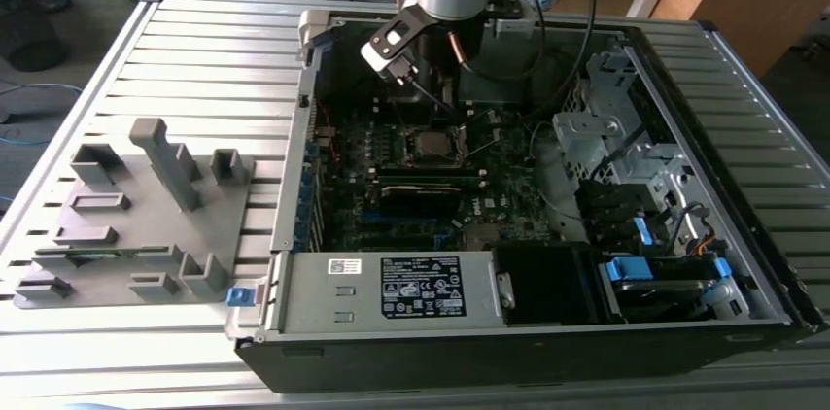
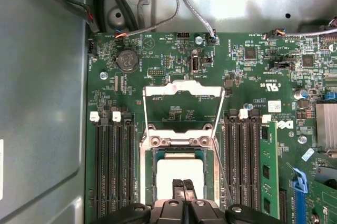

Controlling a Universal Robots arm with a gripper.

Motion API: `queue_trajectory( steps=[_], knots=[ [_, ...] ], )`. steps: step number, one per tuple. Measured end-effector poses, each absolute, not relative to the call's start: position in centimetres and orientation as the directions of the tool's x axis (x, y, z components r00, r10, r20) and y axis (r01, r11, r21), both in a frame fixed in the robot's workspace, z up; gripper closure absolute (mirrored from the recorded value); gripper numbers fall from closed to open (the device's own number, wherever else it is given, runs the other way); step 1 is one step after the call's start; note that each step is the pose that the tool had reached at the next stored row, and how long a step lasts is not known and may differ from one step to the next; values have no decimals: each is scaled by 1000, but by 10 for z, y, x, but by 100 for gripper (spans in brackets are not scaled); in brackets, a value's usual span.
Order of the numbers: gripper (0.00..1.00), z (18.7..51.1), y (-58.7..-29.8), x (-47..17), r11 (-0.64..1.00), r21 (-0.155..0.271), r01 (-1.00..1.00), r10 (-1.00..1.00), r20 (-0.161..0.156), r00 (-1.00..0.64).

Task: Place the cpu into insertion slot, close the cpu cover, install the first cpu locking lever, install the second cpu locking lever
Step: 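Close the cpu cover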

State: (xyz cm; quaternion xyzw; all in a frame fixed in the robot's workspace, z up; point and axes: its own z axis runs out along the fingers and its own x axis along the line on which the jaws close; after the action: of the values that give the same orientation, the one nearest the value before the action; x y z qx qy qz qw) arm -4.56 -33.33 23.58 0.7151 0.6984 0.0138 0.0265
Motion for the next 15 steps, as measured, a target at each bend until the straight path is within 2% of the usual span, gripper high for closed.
queue_trajectory(
  steps=[15],
  knots=[
    [89, 249, -333, -46, -23, 57, 998, 1000, -17, 24]
  ],
)
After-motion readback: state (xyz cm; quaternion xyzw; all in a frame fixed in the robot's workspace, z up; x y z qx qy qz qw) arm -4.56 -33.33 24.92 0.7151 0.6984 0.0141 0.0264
